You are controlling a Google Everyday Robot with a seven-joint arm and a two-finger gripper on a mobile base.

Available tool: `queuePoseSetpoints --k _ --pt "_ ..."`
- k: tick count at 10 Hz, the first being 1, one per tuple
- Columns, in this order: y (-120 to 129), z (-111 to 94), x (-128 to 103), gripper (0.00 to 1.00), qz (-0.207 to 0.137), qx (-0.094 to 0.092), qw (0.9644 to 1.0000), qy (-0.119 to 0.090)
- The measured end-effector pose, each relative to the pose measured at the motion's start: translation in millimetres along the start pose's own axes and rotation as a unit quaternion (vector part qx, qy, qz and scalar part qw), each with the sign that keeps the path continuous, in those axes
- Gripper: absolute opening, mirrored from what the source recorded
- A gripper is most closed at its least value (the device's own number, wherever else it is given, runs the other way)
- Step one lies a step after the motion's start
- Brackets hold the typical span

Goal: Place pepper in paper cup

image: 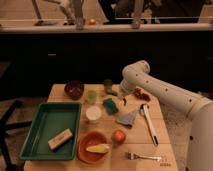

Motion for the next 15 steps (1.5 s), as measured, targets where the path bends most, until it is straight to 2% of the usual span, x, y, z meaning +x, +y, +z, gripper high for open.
queuePoseSetpoints --k 3,6,12,15 --pt "24.3 -11.5 -2.8 0.0 -0.036 -0.013 0.9992 -0.008" --pt "50.6 -19.8 -6.0 0.0 -0.07 -0.029 0.997 -0.018" --pt "99.8 -42.2 -23.0 0.0 -0.138 -0.055 0.9879 -0.045" --pt "116.7 -45.1 -27.1 0.0 -0.16 -0.067 0.9837 -0.048"
